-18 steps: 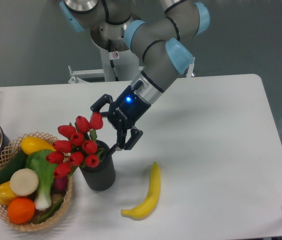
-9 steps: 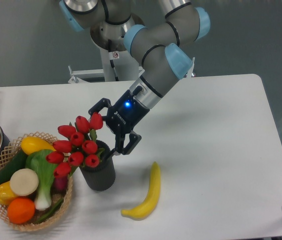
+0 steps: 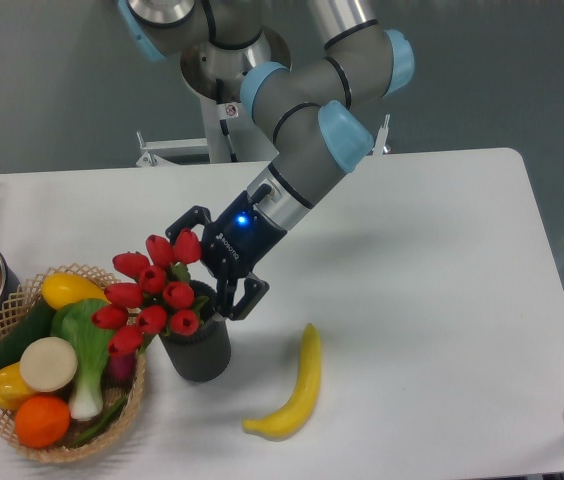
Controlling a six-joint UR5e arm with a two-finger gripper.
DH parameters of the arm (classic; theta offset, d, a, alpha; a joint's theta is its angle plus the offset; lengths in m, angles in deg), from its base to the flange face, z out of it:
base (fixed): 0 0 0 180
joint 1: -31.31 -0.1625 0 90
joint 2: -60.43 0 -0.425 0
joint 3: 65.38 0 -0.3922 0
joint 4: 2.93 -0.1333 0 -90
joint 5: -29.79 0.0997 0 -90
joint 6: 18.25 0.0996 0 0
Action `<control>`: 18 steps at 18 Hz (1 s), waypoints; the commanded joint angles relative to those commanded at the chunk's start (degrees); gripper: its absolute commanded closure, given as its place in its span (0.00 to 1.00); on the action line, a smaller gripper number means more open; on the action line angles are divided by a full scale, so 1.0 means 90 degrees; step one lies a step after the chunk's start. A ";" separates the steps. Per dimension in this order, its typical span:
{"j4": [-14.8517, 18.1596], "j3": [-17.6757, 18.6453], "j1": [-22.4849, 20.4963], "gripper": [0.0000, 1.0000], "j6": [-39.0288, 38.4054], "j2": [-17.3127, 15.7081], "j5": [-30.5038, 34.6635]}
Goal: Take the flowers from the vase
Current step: 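Close the gripper on the tulip stems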
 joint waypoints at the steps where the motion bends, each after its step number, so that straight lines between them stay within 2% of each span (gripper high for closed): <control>1: 0.0000 0.0000 0.0000 0.00 0.0000 0.0000 0.0029; 16: -0.0029 -0.0039 0.0137 0.01 0.0059 0.0020 0.0069; 18: -0.0029 -0.0039 0.0137 0.12 0.0059 0.0000 0.0069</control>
